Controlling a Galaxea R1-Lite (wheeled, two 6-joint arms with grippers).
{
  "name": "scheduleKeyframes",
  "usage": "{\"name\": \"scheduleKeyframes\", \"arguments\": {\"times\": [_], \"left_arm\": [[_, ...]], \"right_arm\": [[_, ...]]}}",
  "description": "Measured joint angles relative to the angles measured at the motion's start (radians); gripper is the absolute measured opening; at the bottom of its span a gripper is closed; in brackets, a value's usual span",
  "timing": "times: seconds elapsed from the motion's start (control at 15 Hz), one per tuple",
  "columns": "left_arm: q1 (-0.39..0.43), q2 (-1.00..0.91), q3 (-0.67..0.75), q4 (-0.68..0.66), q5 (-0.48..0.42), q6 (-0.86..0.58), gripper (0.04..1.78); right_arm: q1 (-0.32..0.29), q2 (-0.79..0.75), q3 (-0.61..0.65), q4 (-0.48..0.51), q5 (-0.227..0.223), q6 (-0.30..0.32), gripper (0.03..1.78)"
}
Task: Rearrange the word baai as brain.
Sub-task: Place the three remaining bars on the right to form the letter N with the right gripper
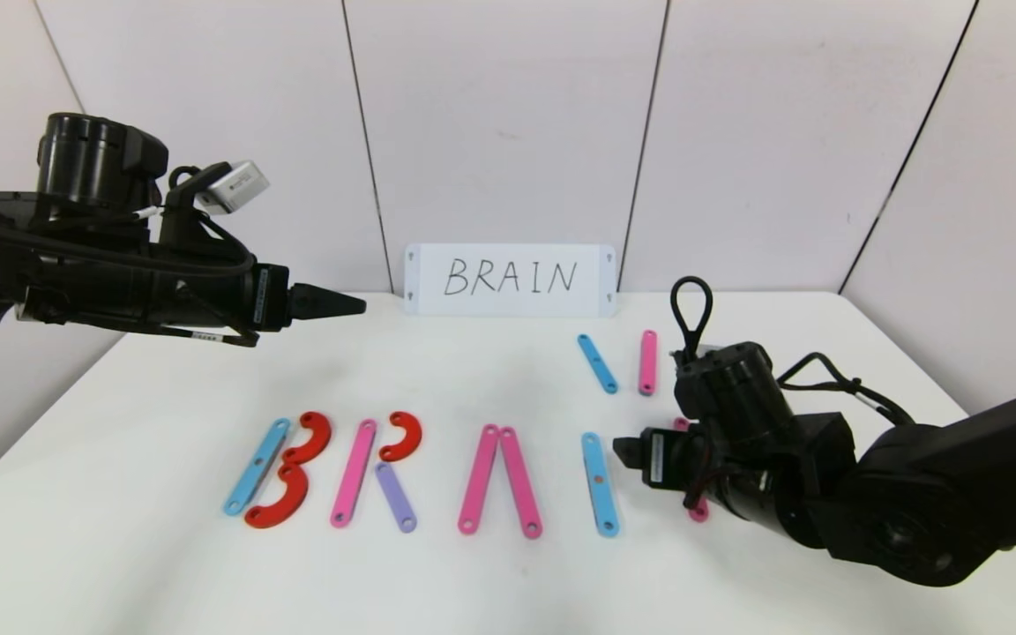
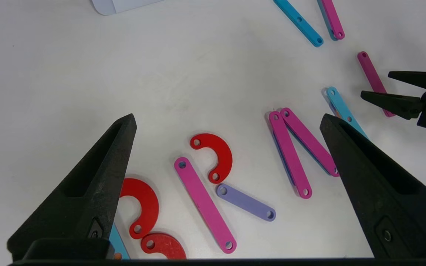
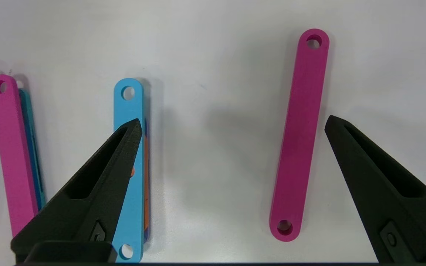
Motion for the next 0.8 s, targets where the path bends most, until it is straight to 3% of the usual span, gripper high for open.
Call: {"name": "scheduleKeyframes", "arguments": {"times": [0.4, 0.8], "left_arm": [[0.0, 0.0, 0.0, 0.0, 0.0, 0.0, 1.74], [0.0, 0.0, 0.0, 0.0, 0.0, 0.0, 1.74]], "right_arm": [[-0.037, 0.022, -0.005, -0.004, 0.02, 0.012, 1.73], [-0.037, 0.047, -0.009, -0.032, 0.074, 0.012, 1.73]]}}
